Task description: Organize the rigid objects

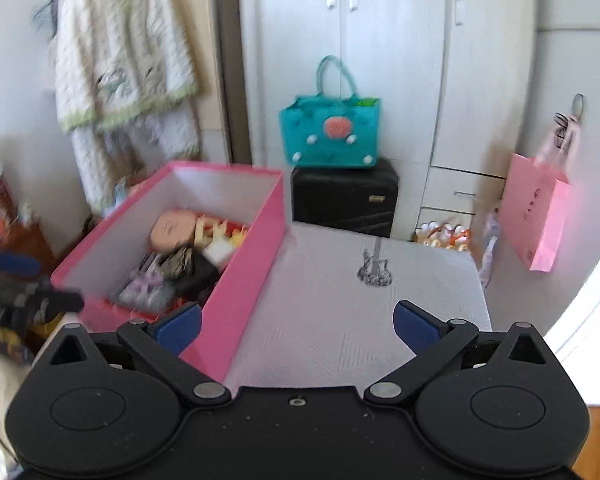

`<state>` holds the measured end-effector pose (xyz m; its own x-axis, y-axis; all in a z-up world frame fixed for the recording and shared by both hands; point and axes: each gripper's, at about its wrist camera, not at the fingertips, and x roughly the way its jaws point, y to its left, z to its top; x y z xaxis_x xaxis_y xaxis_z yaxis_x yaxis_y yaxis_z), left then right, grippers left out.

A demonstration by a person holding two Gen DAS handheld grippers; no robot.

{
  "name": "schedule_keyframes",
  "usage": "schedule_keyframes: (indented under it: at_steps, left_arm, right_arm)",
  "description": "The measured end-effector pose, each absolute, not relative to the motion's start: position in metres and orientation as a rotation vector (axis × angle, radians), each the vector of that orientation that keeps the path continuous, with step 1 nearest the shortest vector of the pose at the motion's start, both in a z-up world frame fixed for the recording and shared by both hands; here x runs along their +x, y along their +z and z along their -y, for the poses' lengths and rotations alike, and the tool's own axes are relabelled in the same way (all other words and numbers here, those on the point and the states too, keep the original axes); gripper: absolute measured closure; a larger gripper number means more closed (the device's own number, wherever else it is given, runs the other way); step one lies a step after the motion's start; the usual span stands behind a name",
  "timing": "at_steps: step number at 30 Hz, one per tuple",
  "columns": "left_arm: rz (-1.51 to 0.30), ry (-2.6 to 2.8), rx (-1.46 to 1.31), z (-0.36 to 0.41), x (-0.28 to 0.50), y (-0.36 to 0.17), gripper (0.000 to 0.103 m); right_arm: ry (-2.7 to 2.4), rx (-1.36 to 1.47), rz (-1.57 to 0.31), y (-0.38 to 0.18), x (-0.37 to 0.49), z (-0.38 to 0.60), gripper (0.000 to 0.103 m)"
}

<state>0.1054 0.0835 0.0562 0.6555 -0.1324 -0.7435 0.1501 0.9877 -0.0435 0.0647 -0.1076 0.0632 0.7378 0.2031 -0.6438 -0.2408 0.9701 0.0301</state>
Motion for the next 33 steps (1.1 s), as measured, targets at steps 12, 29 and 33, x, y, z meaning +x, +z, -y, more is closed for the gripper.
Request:
schedule_keyframes:
  at_steps: [12, 29, 33]
  left_arm:
    - [-0.717, -0.036, -0.043, -0.070, 0.065, 0.058, 0.004]
    - [-0.705, -0.005, -0.003, -0.036, 0.033, 0.043, 0.001]
    - [-0.678, -0.014, 0.000, -0.031, 0.026, 0.044, 0.001]
  right_arm:
    - [0.156, 0.096, -0.687, 0.059, 0.030, 0.130, 0.000]
    - [0.091, 0.114, -0.592, 0.061, -0.005, 0.142, 0.000]
    - [0.076, 0.106, -0.583, 0.058, -0.010, 0.145, 0.000]
